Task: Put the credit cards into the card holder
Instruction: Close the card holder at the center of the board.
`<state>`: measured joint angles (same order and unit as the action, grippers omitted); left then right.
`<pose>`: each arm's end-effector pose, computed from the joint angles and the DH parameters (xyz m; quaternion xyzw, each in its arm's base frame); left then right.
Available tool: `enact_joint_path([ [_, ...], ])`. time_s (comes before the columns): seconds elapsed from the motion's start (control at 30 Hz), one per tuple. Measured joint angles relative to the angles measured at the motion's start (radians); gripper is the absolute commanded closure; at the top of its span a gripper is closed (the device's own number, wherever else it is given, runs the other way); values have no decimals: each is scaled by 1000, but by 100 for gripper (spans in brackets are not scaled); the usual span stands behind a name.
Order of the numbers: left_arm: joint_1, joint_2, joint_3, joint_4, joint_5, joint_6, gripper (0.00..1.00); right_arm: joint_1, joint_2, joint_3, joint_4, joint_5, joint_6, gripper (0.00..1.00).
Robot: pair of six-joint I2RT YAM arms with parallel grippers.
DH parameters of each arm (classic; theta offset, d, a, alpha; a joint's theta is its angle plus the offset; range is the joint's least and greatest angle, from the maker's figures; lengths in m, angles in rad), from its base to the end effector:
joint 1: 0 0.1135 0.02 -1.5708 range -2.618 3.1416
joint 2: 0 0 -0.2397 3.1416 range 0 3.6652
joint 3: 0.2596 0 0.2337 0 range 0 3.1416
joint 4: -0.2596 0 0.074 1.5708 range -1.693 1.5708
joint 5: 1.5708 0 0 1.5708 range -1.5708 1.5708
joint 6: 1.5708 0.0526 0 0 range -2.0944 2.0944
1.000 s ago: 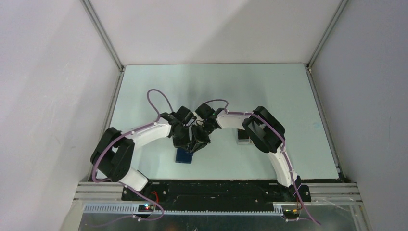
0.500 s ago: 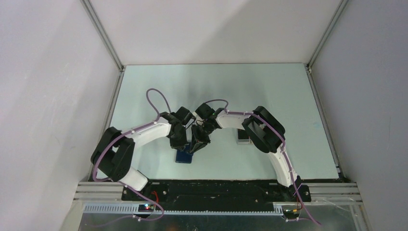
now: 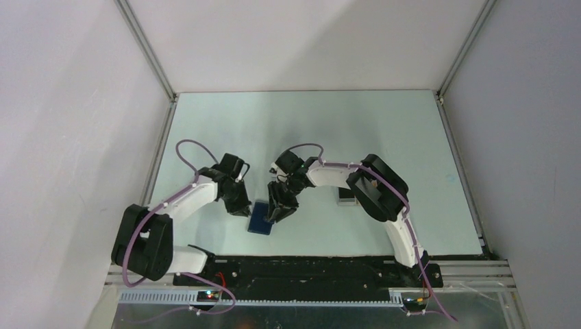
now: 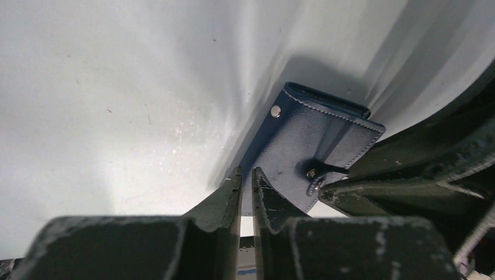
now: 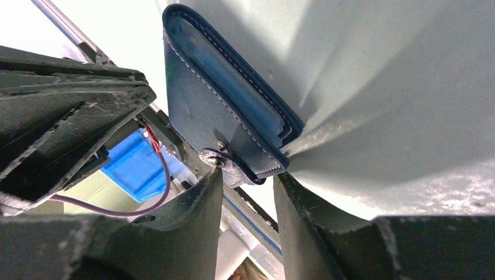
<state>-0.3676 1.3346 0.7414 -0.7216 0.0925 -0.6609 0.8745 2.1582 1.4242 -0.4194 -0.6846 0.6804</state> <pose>0.2005 -0.0824 0.1478 -0.1389 0.9810 -0.1026 0.0885 0.2357 0.3338 0.1014 0.1585 -0.9105 -0.3709 0.0912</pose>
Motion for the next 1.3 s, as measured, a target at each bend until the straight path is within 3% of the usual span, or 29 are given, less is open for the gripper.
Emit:
enact_joint_path([
  [0.37,21,3,-93,103,116,5,79,2,-85,-51,-68,97,-3,43],
  [0.57,29,9,-115,143,152,-4,79,-19,-140,-119,-75,124,2,42],
  [0.8,31,12,-141,201,207,-24,79,-62,-186,-233,35,62,58,45],
  [1.3,31,24,-158,254,253,-48,79,-104,-111,-252,269,-64,158,53],
])
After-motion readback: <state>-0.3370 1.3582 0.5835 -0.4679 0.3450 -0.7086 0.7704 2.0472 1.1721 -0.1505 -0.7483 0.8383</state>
